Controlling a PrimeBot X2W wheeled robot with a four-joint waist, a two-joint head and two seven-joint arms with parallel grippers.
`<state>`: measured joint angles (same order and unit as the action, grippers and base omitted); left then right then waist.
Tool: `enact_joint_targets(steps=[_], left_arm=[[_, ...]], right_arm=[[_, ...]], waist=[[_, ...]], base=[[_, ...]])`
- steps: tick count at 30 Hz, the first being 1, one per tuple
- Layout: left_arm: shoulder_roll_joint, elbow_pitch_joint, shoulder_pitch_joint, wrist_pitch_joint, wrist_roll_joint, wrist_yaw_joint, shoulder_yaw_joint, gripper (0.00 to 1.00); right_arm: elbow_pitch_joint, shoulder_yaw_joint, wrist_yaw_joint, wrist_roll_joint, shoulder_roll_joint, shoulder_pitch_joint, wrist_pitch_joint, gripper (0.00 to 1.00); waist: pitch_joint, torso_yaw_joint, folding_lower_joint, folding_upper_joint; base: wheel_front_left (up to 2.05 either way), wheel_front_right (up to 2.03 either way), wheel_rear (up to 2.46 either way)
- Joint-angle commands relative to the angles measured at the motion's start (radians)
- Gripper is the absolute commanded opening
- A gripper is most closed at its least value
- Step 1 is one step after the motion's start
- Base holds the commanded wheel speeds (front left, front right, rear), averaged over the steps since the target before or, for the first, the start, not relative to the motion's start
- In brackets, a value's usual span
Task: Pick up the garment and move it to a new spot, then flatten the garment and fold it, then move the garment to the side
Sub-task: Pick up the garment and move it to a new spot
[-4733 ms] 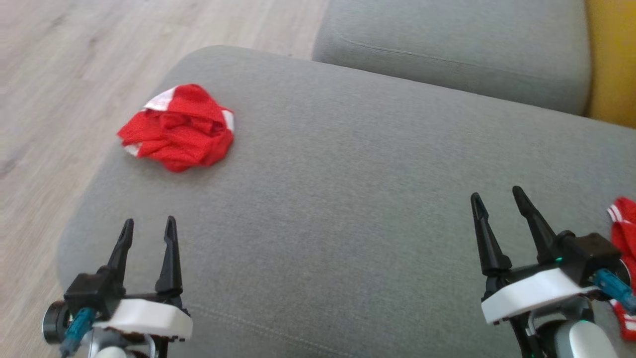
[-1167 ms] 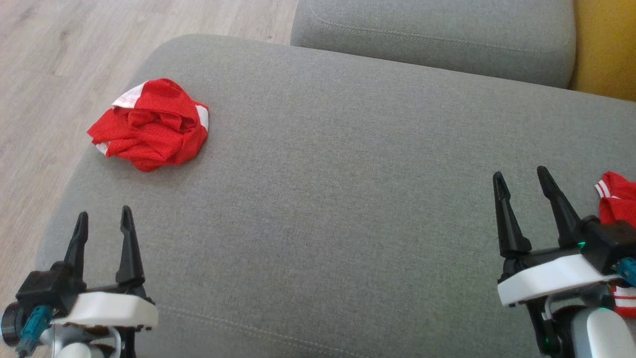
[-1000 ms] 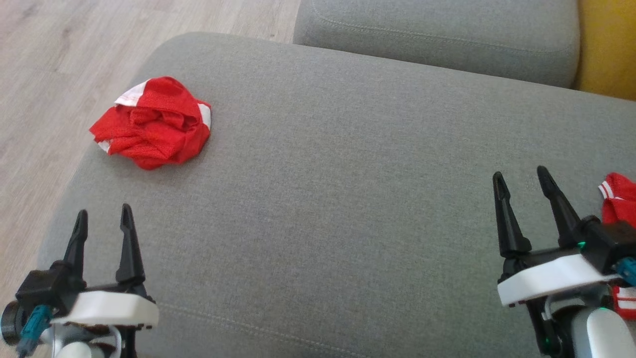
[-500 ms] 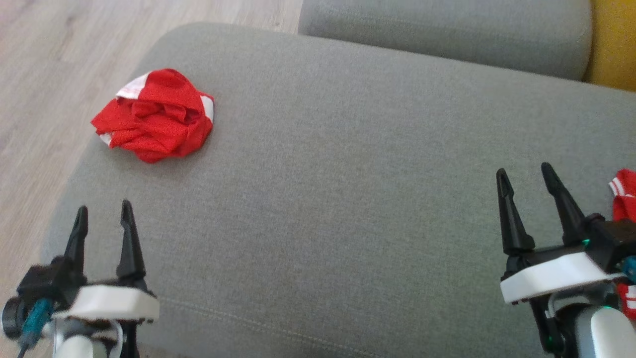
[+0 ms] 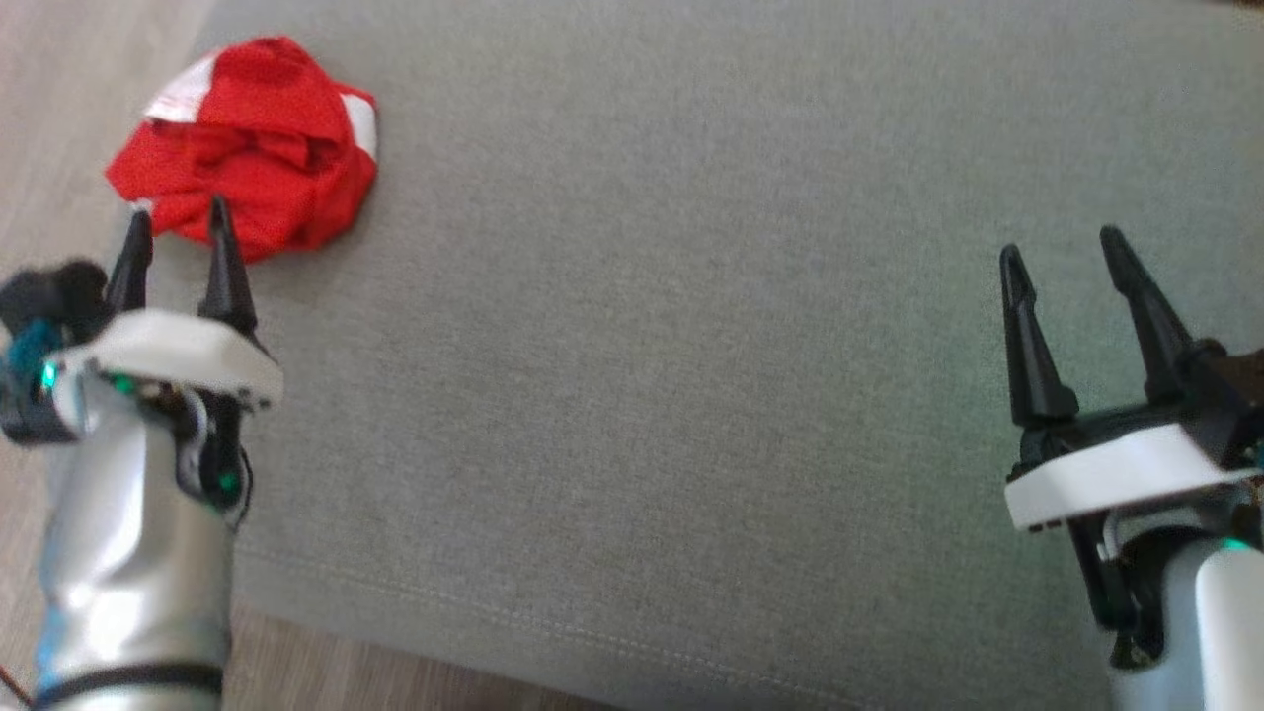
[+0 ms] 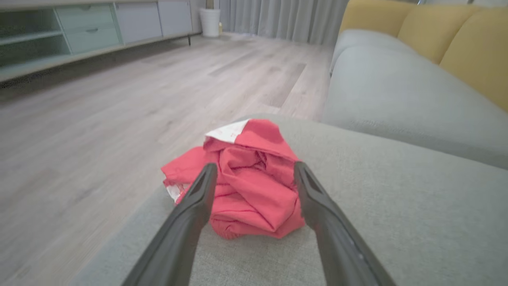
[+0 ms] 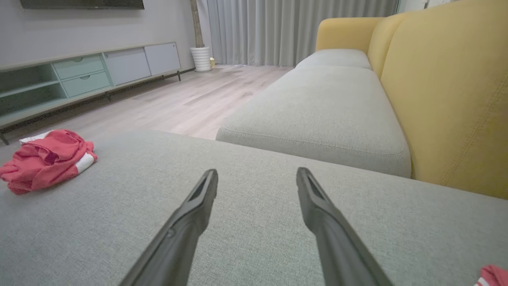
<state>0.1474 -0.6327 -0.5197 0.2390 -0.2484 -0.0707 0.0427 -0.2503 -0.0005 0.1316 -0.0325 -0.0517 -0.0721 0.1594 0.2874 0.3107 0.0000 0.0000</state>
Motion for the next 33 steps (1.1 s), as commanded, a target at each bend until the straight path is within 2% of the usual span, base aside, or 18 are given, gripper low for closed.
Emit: enact_joint_targets(steps=[1, 6, 11, 12, 13, 14, 15, 21, 26, 33], left_arm=[[0.057, -0.046, -0.090, 0.004, -0.005, -0.010, 0.028, 1.00], [0.094, -0.322, -0.264, -0.047, -0.026, -0.037, 0.012, 1.00], [0.115, -0.514, -0.362, -0.138, -0.058, -0.051, 0.004, 1.00], [0.118, -0.540, -0.374, -0.153, -0.067, -0.053, 0.006, 0.93], [0.118, -0.540, -0.374, -0.153, -0.067, -0.053, 0.006, 0.93], [0.121, -0.557, -0.384, -0.154, -0.074, -0.054, 0.007, 0.17], [0.125, -0.569, -0.391, -0.145, -0.075, -0.055, 0.006, 0.00], [0.143, -0.584, -0.407, -0.023, -0.080, -0.058, -0.008, 0.00], [0.161, -0.530, -0.399, 0.020, -0.072, -0.059, -0.021, 0.00], [0.172, -0.195, -0.248, 0.022, -0.040, -0.039, 0.047, 0.00]], right_arm=[[-0.049, 0.034, -0.001, 0.007, -0.014, -0.046, 0.008, 1.00], [-0.062, 0.058, -0.001, 0.011, -0.027, -0.079, 0.030, 1.00], [-0.073, 0.057, -0.001, 0.012, -0.030, -0.092, 0.038, 1.00], [-0.074, 0.057, -0.001, 0.012, -0.030, -0.094, 0.038, 1.00], [-0.074, 0.057, -0.001, 0.012, -0.030, -0.094, 0.038, 1.00], [-0.075, 0.057, -0.001, 0.012, -0.029, -0.095, 0.037, 1.00], [-0.075, 0.055, -0.001, 0.012, -0.029, -0.096, 0.036, 1.00], [-0.068, 0.039, -0.001, 0.009, -0.022, -0.099, 0.024, 1.00], [-0.047, 0.032, -0.001, 0.000, -0.016, -0.100, 0.001, 1.00], [0.002, 0.027, -0.001, -0.026, -0.006, -0.081, -0.055, 1.00]], waist=[[0.058, -0.020, 0.0000, 0.0000], [0.117, -0.052, 0.0000, 0.0000], [0.158, -0.076, 0.0000, 0.0000], [0.163, -0.081, 0.0000, 0.0000], [0.163, -0.081, 0.0000, 0.0000], [0.167, -0.084, 0.0000, 0.0000], [0.169, -0.085, 0.0000, 0.0000], [0.158, -0.079, 0.0000, 0.0000], [0.113, -0.066, 0.0000, 0.0000], [0.000, -0.080, 0.0000, 0.0000]], base=[[0.00, 0.00, 0.00], [0.00, 0.00, 0.00], [0.00, 0.00, 0.00], [0.00, 0.00, 0.00], [0.00, 0.00, 0.00], [0.00, 0.00, 0.00], [0.00, 0.00, 0.00], [0.00, 0.00, 0.00], [0.00, 0.00, 0.00], [0.00, 0.00, 0.00]])
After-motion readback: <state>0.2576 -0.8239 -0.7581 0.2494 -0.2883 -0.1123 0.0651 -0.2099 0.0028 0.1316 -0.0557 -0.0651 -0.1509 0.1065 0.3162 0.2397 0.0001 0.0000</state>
